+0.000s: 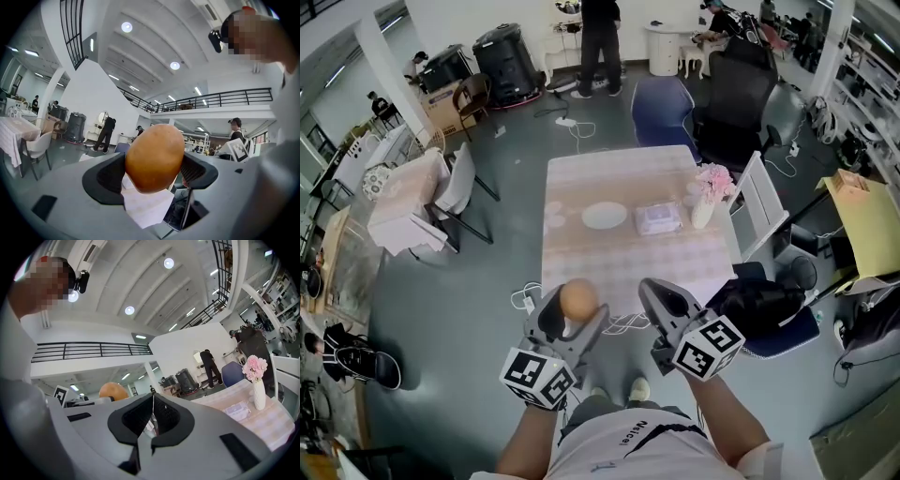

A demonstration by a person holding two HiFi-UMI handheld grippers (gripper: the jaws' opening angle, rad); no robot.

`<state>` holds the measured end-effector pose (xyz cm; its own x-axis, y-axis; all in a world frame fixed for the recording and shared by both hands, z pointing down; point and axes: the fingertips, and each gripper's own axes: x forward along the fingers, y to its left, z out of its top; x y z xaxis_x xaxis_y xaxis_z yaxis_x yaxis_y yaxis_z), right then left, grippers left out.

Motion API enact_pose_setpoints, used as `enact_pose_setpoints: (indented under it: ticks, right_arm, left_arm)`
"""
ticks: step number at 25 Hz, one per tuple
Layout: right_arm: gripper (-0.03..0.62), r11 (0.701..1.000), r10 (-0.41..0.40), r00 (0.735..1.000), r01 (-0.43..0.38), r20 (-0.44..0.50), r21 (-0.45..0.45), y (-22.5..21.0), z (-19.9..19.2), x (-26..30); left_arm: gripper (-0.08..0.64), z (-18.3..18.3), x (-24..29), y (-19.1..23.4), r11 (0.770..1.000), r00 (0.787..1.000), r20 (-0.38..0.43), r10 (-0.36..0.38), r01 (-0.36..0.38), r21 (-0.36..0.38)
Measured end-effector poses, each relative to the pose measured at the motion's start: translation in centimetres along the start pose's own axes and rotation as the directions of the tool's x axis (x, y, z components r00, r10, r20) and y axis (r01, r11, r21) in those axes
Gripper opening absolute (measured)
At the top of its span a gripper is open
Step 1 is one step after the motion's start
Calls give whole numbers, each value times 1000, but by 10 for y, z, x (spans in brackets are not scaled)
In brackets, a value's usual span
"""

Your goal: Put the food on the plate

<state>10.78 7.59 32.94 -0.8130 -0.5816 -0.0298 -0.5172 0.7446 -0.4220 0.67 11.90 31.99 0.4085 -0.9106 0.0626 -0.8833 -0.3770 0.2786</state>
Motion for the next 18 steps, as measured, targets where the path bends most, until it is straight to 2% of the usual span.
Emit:
enact_pose_setpoints:
  ticks: [10, 18]
  right_arm:
    - [18, 1000, 11, 1000, -11, -6, 10, -18, 3, 2]
    - [18, 1000, 0, 1000, 0, -15, 15, -27, -1, 29]
  left_arm:
    - [370, -6, 18, -3, 1000, 1000, -15, 17, -17, 4]
    - [370, -5, 32, 24, 1000, 1000, -24, 14, -14, -1]
